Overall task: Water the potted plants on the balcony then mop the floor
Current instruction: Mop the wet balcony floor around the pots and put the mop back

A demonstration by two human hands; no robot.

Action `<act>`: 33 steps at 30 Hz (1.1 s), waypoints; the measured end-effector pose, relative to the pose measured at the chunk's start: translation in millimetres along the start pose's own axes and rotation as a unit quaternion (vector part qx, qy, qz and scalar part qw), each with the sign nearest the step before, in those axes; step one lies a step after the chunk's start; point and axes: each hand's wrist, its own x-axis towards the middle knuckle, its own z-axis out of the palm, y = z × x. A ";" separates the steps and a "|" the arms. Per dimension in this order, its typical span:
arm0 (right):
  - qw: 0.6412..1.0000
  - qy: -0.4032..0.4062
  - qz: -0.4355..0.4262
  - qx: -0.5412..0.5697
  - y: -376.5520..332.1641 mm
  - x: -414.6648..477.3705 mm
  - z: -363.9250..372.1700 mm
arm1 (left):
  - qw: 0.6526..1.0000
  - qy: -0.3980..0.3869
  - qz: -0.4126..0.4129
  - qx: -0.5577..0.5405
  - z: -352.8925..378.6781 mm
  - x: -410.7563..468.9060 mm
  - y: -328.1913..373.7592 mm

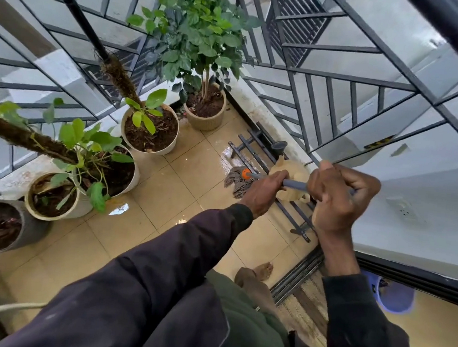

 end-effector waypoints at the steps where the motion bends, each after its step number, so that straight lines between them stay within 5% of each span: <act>1: 1.000 -0.014 0.002 0.011 -3.2 5.8 -1.3 | 1.000 0.007 -0.006 0.005 2.6 0.6 0.8; 12: 0.982 -0.134 0.090 0.093 -16.7 34.1 -1.3 | 0.996 0.063 -0.023 0.064 2.0 -33.0 -12.2; 24: 0.997 -0.066 0.022 0.046 -19.7 12.8 4.3 | 0.994 0.097 0.028 0.028 0.2 -17.0 -15.9; 33: 0.998 0.033 0.045 0.041 17.1 0.7 6.7 | 1.000 -0.009 0.018 0.019 -1.5 16.0 -36.9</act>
